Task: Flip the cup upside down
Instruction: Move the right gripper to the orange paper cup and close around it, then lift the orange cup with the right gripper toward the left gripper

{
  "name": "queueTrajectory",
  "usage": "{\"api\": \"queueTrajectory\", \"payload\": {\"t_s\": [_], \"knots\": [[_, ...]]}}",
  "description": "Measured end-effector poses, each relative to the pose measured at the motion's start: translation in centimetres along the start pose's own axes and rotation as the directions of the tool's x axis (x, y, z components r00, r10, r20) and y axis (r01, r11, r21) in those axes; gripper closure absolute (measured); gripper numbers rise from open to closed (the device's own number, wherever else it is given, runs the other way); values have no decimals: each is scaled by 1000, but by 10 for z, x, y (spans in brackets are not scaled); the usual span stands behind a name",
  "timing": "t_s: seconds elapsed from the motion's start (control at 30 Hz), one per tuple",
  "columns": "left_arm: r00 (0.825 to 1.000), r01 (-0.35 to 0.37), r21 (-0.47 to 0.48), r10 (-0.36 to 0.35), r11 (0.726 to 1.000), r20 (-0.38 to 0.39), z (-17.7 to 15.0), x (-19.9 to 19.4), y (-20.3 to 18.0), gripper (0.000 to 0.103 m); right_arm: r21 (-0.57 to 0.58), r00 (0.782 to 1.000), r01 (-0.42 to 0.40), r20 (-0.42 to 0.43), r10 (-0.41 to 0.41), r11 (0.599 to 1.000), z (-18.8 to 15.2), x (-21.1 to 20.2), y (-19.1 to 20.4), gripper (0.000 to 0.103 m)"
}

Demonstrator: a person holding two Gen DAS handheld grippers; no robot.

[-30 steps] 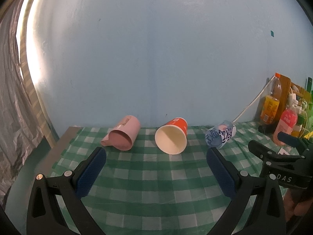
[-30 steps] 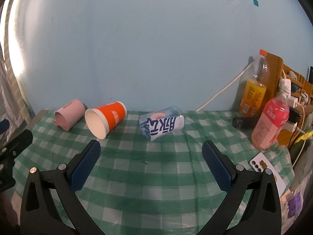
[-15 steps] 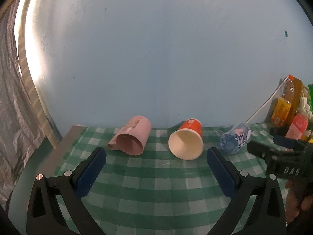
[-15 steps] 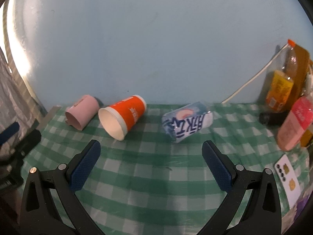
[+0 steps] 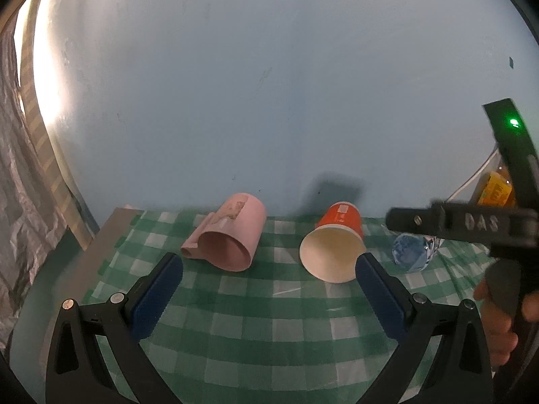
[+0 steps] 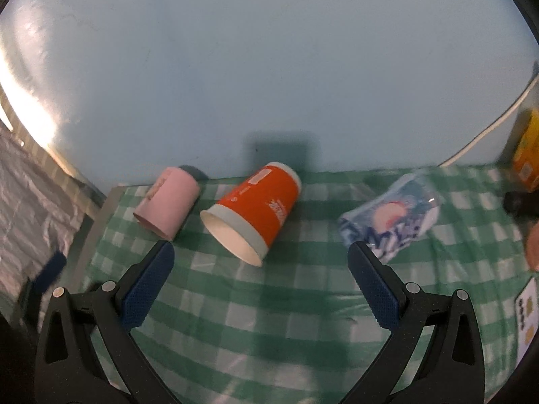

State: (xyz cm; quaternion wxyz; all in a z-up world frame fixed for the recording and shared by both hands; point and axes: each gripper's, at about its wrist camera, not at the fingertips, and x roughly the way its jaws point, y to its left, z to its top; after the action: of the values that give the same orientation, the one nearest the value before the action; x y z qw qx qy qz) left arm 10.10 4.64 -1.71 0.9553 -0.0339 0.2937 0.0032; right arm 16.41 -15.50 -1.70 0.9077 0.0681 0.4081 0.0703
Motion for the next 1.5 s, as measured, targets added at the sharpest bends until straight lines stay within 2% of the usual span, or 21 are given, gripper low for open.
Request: {"api": "queueTrajectory", "payload": {"t_s": [0.13,0.5,0.7,0.97,1.1,1.23,1.5], "knots": [[999,10,-25,-11,1000,-40,1,15,7,0,67,997,-8,-78,13,998,13,28,-6,1],[989,10,-46,-16,999,-146,11,59,15,0,181,981,23,-195,13,983,30,85,-16,1],[979,1,-88,-18,996,-202,11,79,27,0,220,973,20,-229,32,975,38,105,-21,1],[976,-5,-106,-18,994,-218,7,82,33,0,265,961,15,-269,59,964,42,125,-21,2],[977,-1,-114,-23,993,-211,8,79,35,0,268,955,18,-290,63,963,40,138,-20,8],[978,7,-119,-31,993,-204,9,74,35,0,239,955,-3,-286,74,971,36,140,-15,19],[980,25,-110,-46,994,-195,9,63,30,0,143,963,-17,-263,54,990,27,121,-5,25]]}}
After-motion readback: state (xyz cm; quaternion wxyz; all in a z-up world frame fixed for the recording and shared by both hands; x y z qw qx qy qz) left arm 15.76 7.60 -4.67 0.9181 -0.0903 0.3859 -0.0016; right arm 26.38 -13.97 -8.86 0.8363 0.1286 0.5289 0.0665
